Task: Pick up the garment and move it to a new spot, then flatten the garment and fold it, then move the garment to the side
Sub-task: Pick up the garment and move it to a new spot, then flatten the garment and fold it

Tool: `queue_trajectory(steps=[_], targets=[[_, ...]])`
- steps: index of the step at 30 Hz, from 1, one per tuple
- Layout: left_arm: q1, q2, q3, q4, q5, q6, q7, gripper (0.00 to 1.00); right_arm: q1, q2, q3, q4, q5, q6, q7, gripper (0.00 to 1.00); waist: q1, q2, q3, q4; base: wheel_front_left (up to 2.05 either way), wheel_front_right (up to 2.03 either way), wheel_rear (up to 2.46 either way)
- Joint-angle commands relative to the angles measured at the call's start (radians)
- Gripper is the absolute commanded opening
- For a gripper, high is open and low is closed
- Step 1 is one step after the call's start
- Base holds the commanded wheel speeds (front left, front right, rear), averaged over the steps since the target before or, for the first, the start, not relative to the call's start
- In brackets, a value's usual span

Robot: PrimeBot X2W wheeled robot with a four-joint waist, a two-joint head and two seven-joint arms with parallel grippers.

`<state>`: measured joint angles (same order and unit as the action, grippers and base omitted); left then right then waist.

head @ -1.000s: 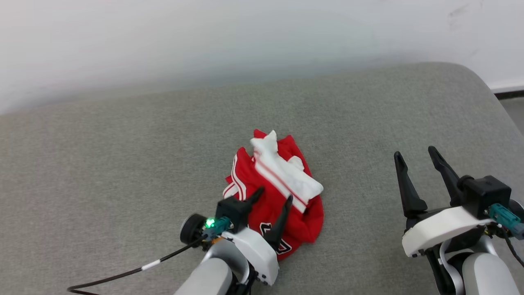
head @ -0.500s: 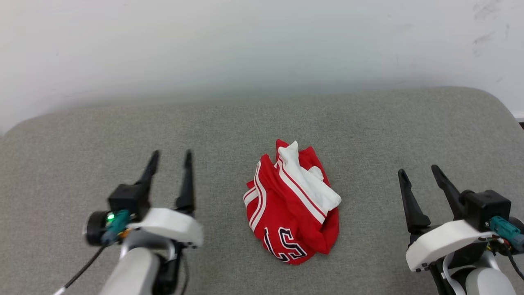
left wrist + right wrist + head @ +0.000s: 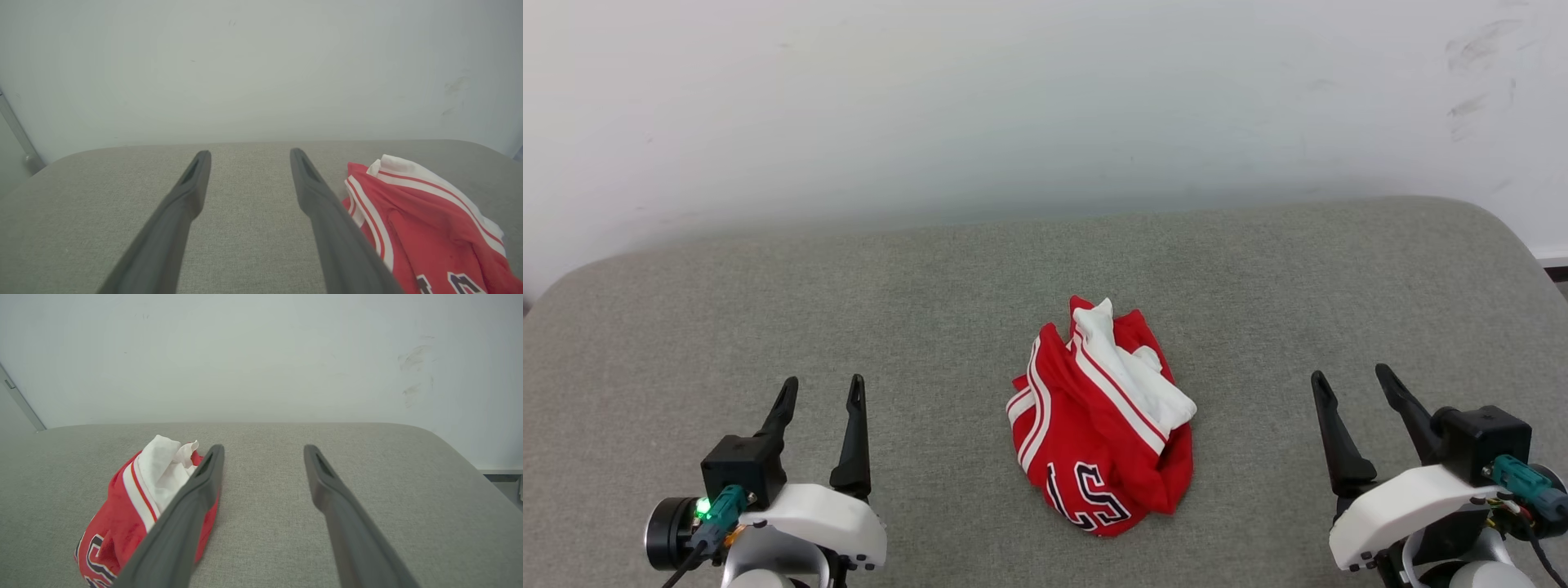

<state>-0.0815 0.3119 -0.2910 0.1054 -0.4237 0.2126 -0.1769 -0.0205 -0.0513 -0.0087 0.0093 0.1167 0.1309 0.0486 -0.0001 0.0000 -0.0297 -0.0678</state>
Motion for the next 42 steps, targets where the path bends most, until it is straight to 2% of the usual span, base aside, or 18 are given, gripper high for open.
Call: queue_trajectory(steps=[1, 11, 17, 23, 27, 31, 35, 39, 40, 41, 42], targets=[[0.012, 0.006, -0.001, -0.003, 0.006, 0.005, 0.003, 1.0, 0.01, 0.001, 0.001, -0.003, 0.004, 0.0, 0.0, 1.0, 0.0001, 0.0, 0.001, 0.0, 0.0, 0.0, 0.0], [0.007, 0.007, -0.01, -0.023, -0.001, 0.007, 0.014, 1.0, -0.013, 0.001, 0.011, 0.004, 0.008, 0.0, 0.005, 1.0, 0.0001, 0.0, 0.007, -0.001, 0.0, 0.0, 0.0], [-0.019, 0.006, -0.023, -0.033, 0.014, 0.013, 0.016, 1.0, -0.045, -0.009, -0.002, 0.043, 0.051, 0.0, 0.07, 1.0, 0.0001, 0.0, 0.026, 0.026, 0.0, 0.0, 0.0], [-0.063, -0.006, -0.042, -0.048, 0.02, -0.001, 0.005, 1.0, -0.146, -0.081, 0.044, 0.097, 0.14, 0.0, 0.241, 1.0, 0.0001, 0.0, 0.096, 0.078, 0.0, 0.0, 0.0], [-0.096, -0.017, -0.051, -0.034, 0.023, -0.011, -0.009, 1.0, -0.233, -0.134, 0.128, 0.134, 0.219, 0.0, 0.403, 1.0, 0.0001, 0.0, 0.14, 0.112, 0.0, 0.0, 0.0], [-0.126, -0.034, -0.062, -0.011, 0.021, -0.02, -0.026, 1.0, -0.29, -0.174, 0.209, 0.157, 0.303, 0.0, 0.517, 1.0, 0.0001, 0.0, 0.172, 0.146, 0.0, 0.0, 0.0], [-0.147, -0.05, -0.064, 0.012, 0.017, -0.026, -0.042, 1.0, -0.327, -0.214, 0.263, 0.187, 0.338, 0.0, 0.603, 1.0, 0.0001, 0.0, 0.195, 0.171, 0.0, 0.0, 0.0], [-0.157, -0.058, -0.066, 0.035, 0.014, -0.032, -0.055, 1.0, -0.331, -0.228, 0.28, 0.218, 0.371, 0.0, 0.659, 1.0, 0.0001, 0.0, 0.2, 0.182, 0.0, 0.0, 0.0], [-0.159, -0.059, -0.066, 0.04, 0.013, -0.033, -0.058, 1.0, -0.328, -0.228, 0.28, 0.223, 0.372, 0.0, 0.672, 0.95, 0.0001, 0.0, 0.2, 0.183, 0.0, 0.0, 0.0], [-0.16, -0.062, -0.066, 0.044, 0.012, -0.034, -0.059, 1.0, -0.327, -0.232, 0.284, 0.222, 0.371, 0.0, 0.679, 0.44, 0.0001, 0.0, 0.2, 0.183, 0.0, 0.0, 0.0], [-0.161, -0.063, -0.065, 0.048, 0.01, -0.035, -0.062, 1.0, -0.328, -0.231, 0.284, 0.216, 0.378, 0.0, 0.679, 0.04, 0.0001, 0.0, 0.2, 0.183, 0.0, 0.0, 0.0]])
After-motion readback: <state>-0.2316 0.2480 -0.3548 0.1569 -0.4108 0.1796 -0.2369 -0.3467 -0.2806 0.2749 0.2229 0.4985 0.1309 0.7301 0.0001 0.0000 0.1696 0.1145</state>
